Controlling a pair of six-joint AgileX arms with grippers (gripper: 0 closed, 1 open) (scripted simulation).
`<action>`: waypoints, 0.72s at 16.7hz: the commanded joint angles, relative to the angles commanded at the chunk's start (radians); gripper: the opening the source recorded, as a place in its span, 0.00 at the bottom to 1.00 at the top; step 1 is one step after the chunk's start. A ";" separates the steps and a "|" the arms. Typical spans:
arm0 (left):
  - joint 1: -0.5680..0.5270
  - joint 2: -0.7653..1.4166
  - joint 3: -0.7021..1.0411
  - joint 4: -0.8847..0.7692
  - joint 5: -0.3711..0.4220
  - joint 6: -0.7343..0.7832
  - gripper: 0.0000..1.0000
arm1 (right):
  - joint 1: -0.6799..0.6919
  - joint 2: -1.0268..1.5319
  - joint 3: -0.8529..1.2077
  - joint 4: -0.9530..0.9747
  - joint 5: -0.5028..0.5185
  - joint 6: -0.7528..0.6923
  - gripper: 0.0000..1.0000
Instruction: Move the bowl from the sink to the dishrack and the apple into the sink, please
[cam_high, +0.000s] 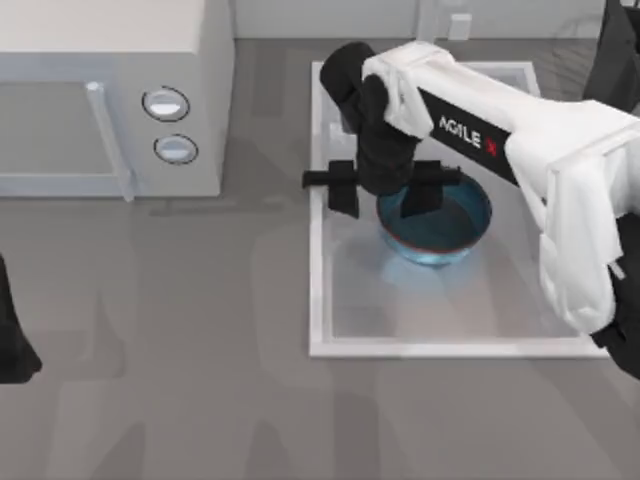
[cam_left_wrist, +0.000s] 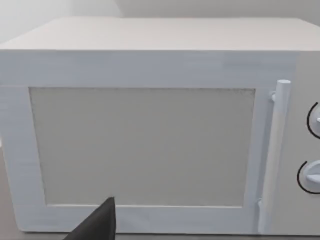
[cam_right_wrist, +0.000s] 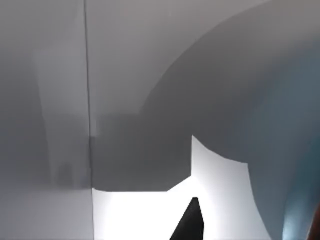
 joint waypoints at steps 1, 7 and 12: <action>0.000 0.000 0.000 0.000 0.000 0.000 1.00 | 0.000 0.000 0.000 0.000 0.000 0.000 0.40; 0.000 0.000 0.000 0.000 0.000 0.000 1.00 | 0.000 0.000 0.000 0.000 0.000 0.000 0.00; 0.000 0.000 0.000 0.000 0.000 0.000 1.00 | 0.000 0.000 0.000 0.000 0.000 0.000 0.00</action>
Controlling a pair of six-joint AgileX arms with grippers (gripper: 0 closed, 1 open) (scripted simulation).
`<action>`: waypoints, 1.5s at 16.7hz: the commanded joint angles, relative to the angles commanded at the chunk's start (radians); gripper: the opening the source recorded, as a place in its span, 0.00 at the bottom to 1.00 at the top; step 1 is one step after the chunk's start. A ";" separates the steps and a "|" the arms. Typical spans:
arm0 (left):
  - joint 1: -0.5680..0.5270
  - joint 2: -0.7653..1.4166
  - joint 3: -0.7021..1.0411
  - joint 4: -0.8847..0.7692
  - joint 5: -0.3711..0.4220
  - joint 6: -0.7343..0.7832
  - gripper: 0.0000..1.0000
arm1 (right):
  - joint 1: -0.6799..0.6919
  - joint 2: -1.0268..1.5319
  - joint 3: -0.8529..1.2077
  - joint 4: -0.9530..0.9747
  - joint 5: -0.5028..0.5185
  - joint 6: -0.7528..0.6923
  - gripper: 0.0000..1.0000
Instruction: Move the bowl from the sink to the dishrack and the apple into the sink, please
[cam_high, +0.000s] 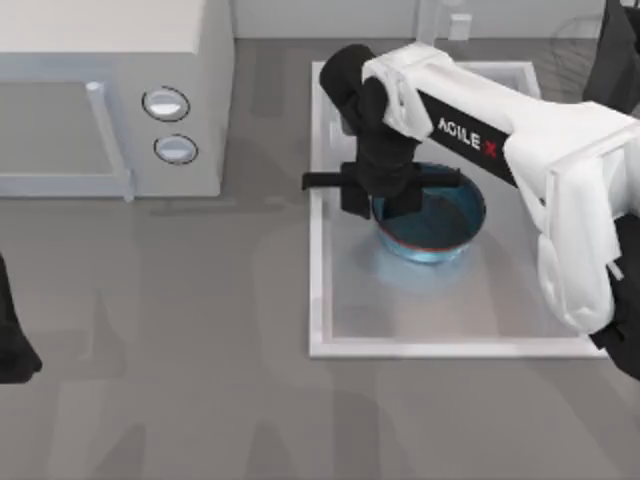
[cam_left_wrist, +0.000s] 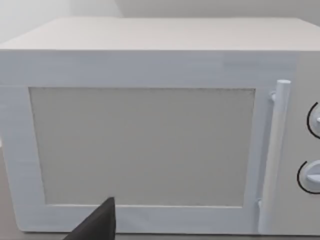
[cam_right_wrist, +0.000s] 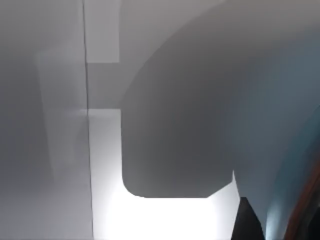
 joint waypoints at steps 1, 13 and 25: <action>0.000 0.000 0.000 0.000 0.000 0.000 1.00 | 0.000 0.000 0.000 0.000 0.000 0.000 0.00; 0.000 0.000 0.000 0.000 0.000 0.000 1.00 | 0.200 -0.471 -0.273 -0.224 0.029 0.195 0.00; 0.000 0.000 0.000 0.000 0.000 0.000 1.00 | 0.484 -1.103 -0.633 -0.532 0.059 0.476 0.00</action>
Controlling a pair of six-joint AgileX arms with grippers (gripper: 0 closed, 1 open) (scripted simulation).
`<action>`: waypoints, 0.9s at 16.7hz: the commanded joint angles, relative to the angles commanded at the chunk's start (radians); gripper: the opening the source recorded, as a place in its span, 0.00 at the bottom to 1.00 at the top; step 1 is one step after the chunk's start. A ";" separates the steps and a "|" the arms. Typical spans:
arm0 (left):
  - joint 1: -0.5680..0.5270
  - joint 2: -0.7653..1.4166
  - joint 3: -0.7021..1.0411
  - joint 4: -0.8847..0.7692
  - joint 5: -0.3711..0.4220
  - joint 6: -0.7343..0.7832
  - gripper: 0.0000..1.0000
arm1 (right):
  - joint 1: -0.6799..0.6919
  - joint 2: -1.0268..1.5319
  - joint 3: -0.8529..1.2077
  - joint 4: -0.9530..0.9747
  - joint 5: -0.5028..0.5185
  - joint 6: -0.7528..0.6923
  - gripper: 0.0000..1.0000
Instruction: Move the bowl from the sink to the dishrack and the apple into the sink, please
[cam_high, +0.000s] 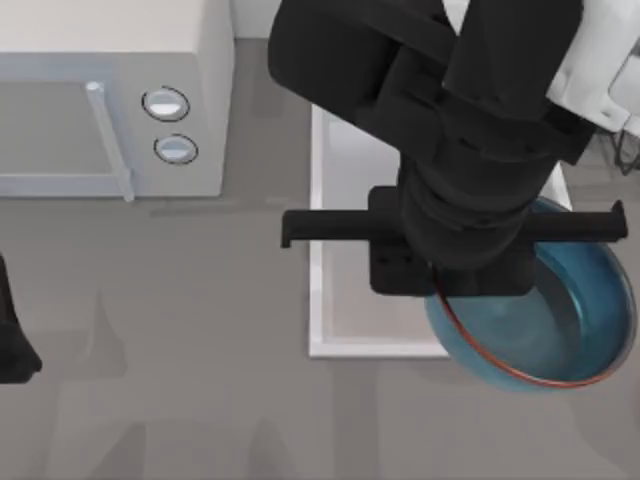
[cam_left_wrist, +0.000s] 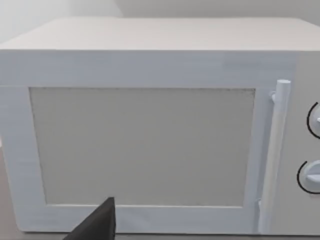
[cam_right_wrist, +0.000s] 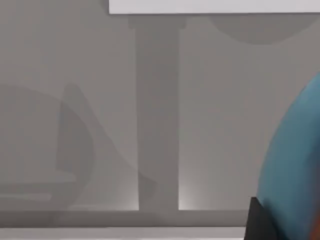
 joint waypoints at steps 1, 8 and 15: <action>0.000 0.000 0.000 0.000 0.000 0.000 1.00 | 0.000 0.000 0.000 0.000 0.000 0.000 0.00; 0.000 0.000 0.000 0.000 0.000 0.000 1.00 | -0.088 -0.062 -0.021 0.100 -0.055 -0.068 0.00; 0.000 0.000 0.000 0.000 0.000 0.000 1.00 | -0.499 -0.228 -0.212 0.566 -0.273 -0.378 0.00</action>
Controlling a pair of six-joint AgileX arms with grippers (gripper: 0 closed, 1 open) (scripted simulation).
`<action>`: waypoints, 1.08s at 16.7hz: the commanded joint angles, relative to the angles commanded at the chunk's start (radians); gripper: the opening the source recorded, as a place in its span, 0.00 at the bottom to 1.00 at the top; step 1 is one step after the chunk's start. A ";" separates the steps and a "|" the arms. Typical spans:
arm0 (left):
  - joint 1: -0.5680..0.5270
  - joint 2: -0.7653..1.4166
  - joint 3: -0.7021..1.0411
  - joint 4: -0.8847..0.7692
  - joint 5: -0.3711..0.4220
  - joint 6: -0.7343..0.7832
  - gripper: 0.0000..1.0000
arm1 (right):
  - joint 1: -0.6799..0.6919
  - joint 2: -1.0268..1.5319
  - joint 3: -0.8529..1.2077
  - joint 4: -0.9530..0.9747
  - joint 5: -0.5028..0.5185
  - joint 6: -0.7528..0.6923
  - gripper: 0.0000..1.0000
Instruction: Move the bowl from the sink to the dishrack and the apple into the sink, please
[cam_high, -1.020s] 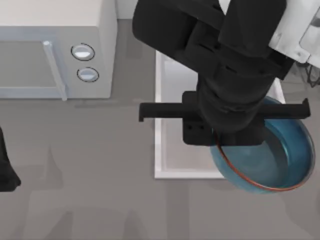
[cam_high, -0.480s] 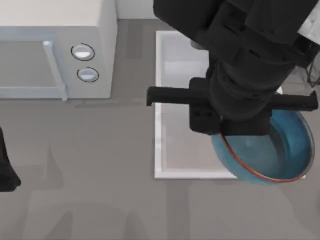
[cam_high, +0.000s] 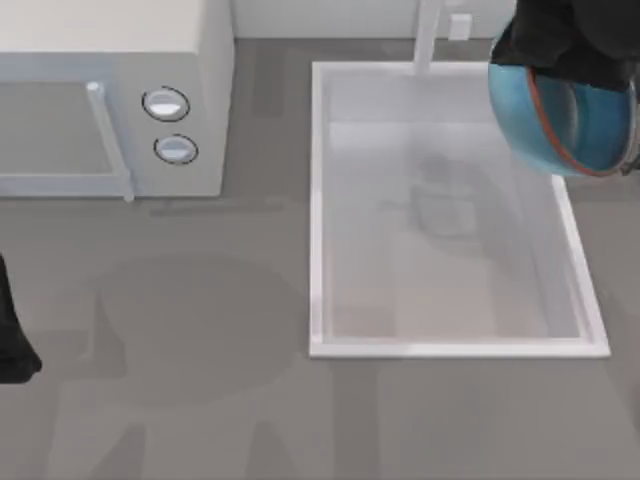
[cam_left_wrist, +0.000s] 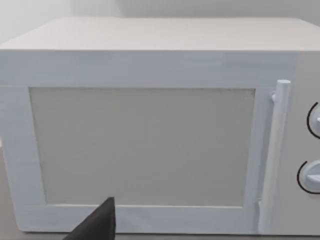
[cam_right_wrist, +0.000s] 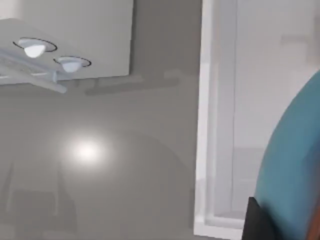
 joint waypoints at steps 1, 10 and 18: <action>0.000 0.000 0.000 0.000 0.000 0.000 1.00 | -0.075 -0.017 -0.039 0.083 -0.033 -0.055 0.00; 0.000 0.000 0.000 0.000 0.000 0.000 1.00 | -0.738 -0.163 -0.311 0.826 -0.257 -0.501 0.00; 0.000 0.000 0.000 0.000 0.000 0.000 1.00 | -0.906 -0.222 -0.338 1.001 -0.296 -0.601 0.00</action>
